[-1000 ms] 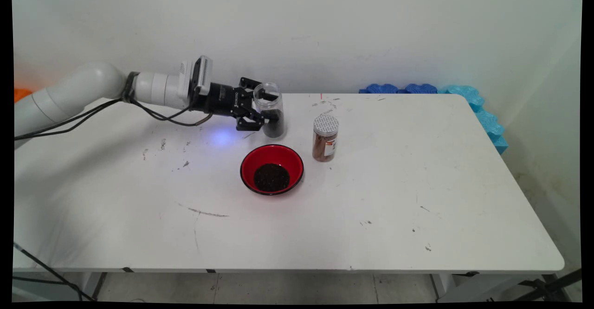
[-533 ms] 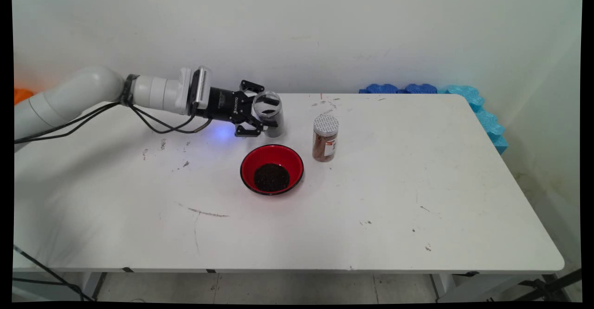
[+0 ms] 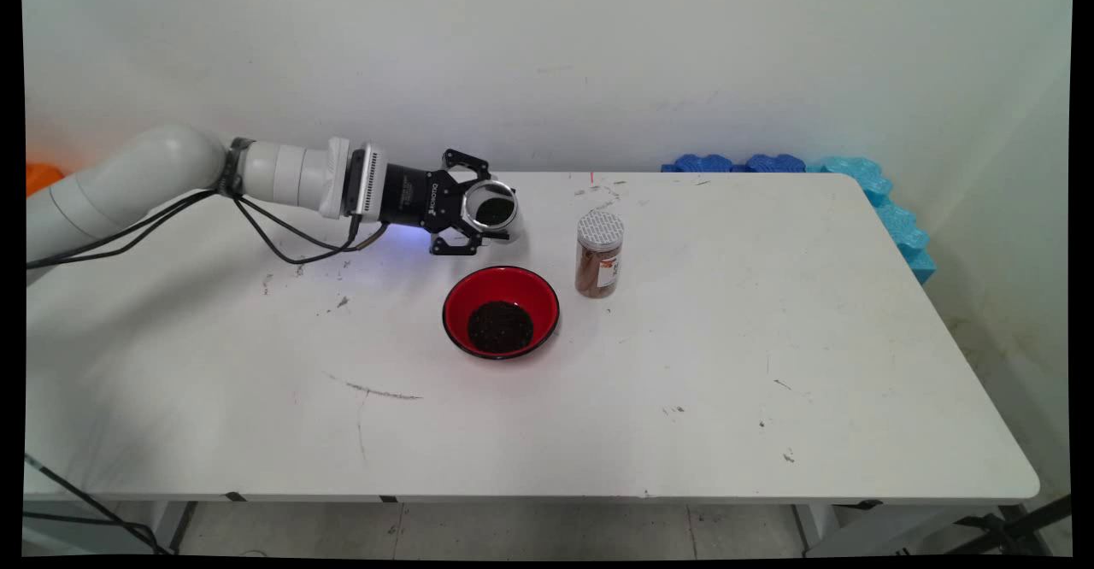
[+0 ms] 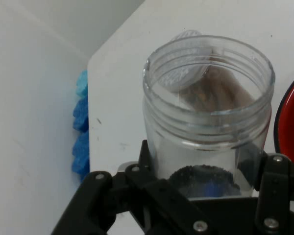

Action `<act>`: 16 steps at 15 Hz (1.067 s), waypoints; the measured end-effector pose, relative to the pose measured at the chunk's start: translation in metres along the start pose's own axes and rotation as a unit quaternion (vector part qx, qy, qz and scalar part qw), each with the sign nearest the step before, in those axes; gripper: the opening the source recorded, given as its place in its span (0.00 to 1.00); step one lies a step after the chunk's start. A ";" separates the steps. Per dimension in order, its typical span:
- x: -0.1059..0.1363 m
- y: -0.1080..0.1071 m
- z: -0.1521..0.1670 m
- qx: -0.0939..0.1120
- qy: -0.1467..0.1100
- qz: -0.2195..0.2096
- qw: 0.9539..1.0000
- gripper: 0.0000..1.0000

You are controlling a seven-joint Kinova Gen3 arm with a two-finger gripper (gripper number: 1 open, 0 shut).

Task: Pour the black seasoning powder in the red bowl

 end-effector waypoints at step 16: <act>0.010 -0.006 -0.003 0.007 -0.009 0.195 0.981 0.00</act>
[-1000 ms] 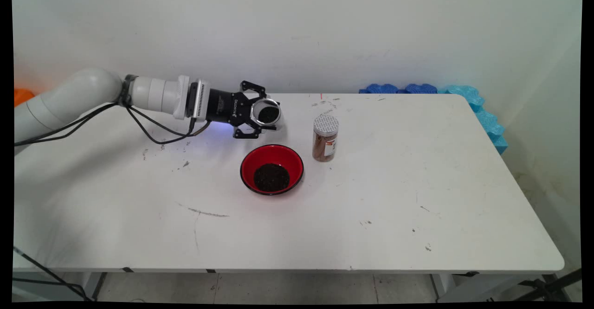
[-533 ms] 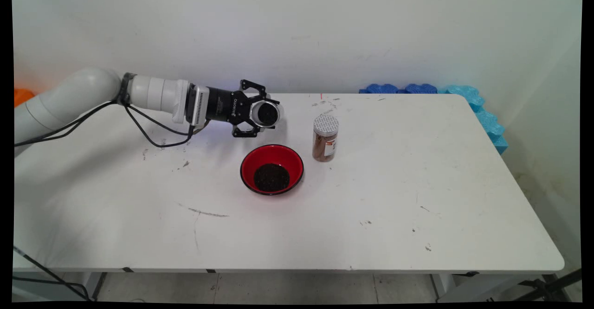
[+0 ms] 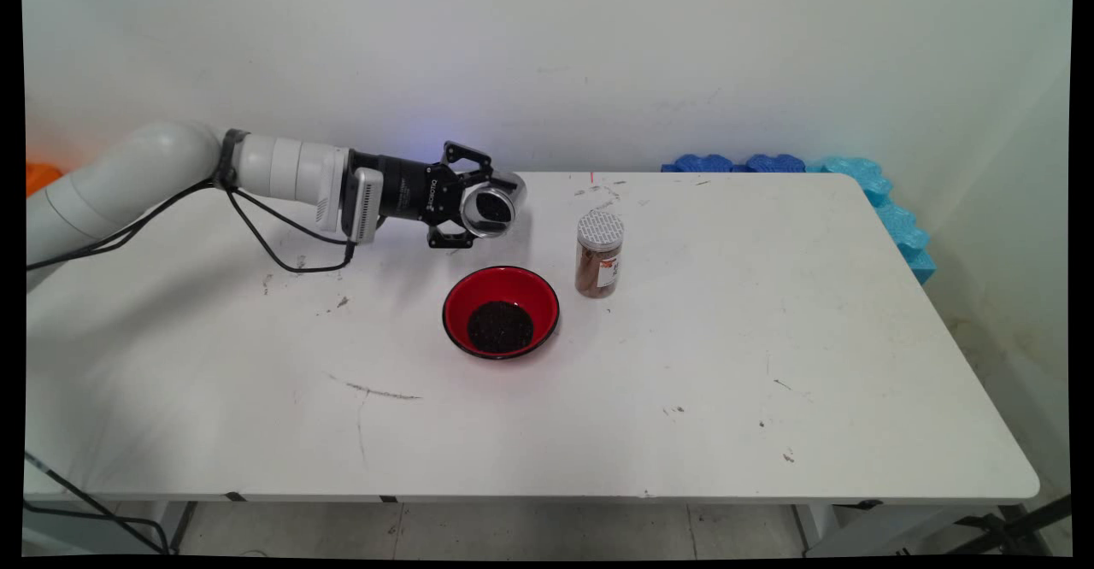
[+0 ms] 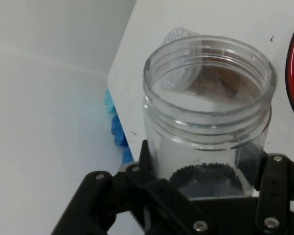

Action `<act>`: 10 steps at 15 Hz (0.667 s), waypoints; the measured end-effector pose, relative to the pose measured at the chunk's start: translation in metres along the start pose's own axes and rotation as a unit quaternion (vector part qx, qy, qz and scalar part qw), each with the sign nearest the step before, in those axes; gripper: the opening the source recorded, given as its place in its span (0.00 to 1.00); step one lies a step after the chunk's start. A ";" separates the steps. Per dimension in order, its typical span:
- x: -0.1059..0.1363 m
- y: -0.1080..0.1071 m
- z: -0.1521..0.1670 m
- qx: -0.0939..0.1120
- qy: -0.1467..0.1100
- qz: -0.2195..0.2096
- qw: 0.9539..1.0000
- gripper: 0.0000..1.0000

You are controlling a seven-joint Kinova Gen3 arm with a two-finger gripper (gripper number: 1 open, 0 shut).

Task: Pour the black seasoning powder in the red bowl

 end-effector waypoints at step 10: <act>0.007 -0.010 -0.002 0.005 -0.002 0.107 0.994 0.00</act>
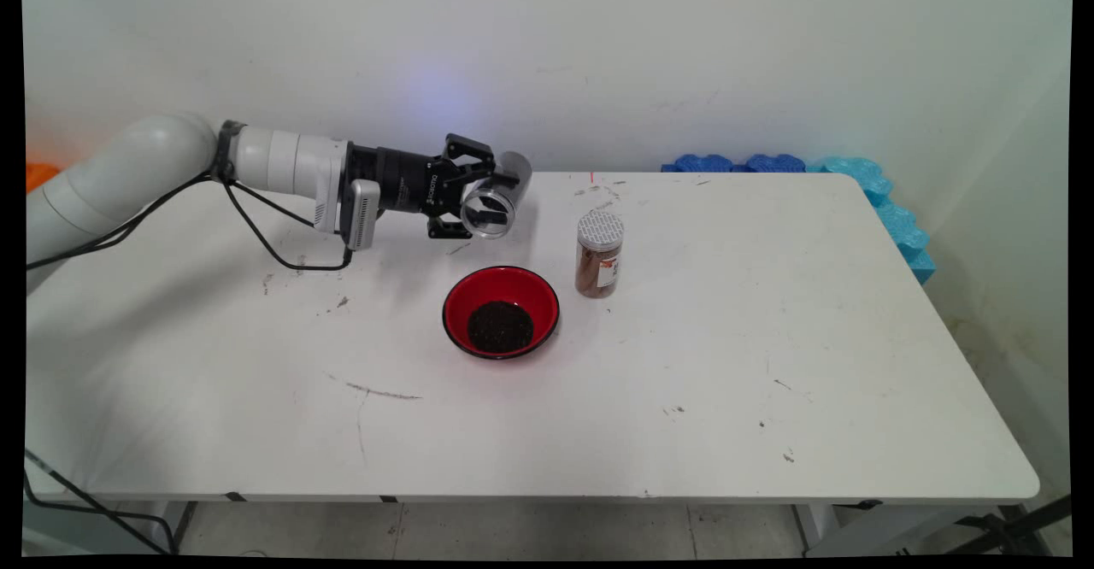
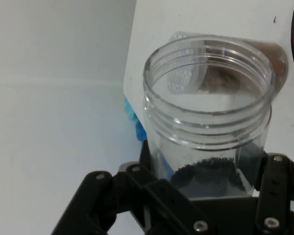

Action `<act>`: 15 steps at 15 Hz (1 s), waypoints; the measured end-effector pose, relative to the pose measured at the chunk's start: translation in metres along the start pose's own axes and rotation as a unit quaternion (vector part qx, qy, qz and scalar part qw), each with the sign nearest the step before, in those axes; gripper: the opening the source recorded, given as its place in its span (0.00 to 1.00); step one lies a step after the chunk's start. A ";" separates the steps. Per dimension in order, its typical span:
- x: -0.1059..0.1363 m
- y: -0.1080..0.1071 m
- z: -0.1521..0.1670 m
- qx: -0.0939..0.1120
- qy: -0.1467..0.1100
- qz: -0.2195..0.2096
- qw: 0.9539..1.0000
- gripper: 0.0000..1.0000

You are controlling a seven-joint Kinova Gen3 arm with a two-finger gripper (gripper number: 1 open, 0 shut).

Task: Pour the black seasoning powder in the red bowl

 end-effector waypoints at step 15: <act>0.009 -0.015 -0.002 0.012 -0.001 0.133 0.991 0.00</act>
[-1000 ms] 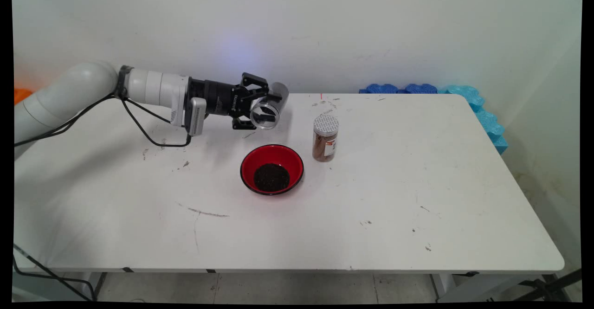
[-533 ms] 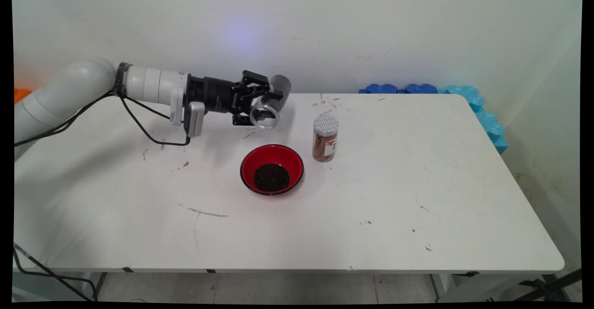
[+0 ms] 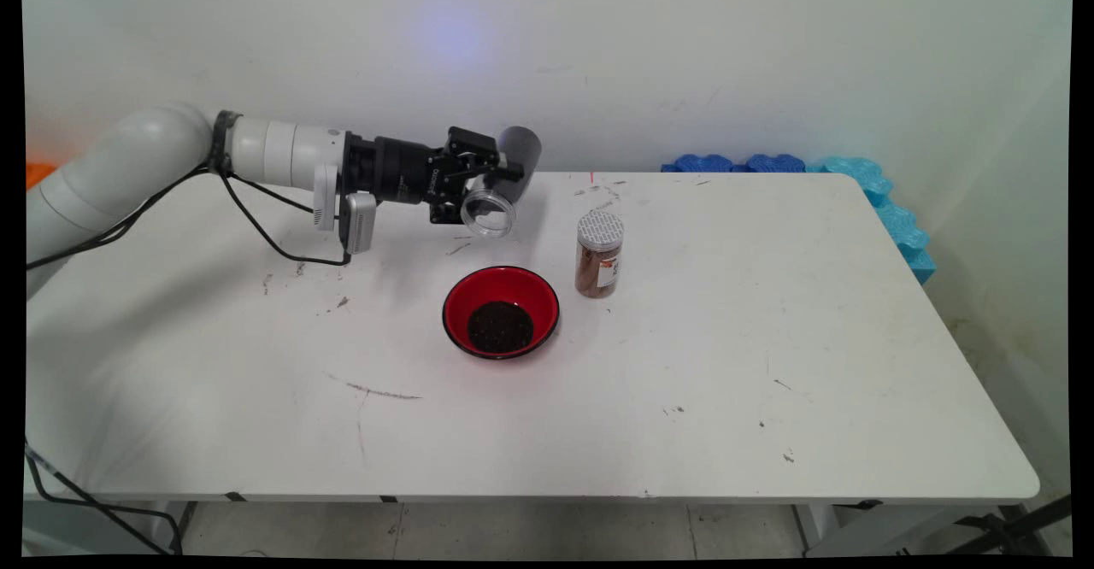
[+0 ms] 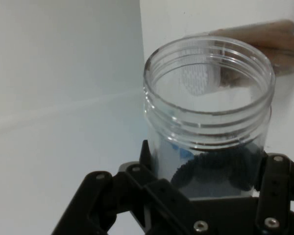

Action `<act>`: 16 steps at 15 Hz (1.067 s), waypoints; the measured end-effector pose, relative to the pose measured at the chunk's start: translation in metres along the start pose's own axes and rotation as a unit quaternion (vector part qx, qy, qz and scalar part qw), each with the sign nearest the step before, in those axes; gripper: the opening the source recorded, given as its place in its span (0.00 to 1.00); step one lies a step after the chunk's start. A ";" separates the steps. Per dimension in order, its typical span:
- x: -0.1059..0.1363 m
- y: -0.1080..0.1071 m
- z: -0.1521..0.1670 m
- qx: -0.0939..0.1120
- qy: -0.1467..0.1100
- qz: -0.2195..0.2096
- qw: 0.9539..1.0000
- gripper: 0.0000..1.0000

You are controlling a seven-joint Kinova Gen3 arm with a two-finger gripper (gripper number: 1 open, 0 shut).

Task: Pour the black seasoning powder in the red bowl

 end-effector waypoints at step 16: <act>0.008 -0.011 0.002 0.016 0.002 0.096 0.995 0.00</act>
